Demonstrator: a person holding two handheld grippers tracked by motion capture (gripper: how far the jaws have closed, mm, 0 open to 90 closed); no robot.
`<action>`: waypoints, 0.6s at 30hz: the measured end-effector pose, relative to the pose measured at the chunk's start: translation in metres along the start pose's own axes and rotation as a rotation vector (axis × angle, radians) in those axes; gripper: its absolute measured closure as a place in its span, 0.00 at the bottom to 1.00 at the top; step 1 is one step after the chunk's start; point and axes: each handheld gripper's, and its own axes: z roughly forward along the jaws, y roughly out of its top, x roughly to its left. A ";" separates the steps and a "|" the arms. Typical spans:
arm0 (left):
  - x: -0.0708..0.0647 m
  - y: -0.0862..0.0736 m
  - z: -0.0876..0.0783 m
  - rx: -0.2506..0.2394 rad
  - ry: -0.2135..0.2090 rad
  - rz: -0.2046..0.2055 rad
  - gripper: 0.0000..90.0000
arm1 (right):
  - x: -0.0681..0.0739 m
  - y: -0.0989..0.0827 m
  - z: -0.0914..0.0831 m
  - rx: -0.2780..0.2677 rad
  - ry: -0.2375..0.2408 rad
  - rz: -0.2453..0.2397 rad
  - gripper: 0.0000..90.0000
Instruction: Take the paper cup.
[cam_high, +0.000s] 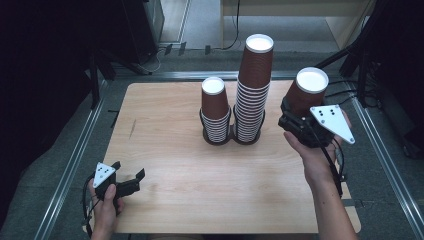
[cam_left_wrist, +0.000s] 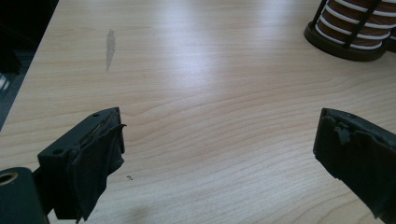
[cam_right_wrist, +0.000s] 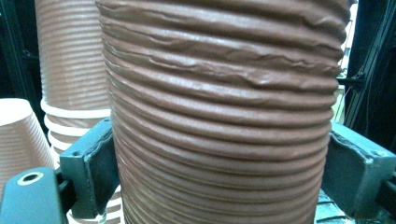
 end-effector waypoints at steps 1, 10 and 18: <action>-0.001 0.001 0.001 0.001 -0.002 0.004 0.02 | 0.000 -0.002 -0.001 0.001 0.001 0.002 0.13; -0.015 0.014 0.001 -0.016 0.016 0.060 0.02 | -0.006 -0.021 -0.008 0.016 0.002 0.021 0.13; -0.042 0.034 0.003 -0.037 -0.040 0.106 0.02 | -0.009 -0.034 -0.012 0.029 0.014 0.037 0.13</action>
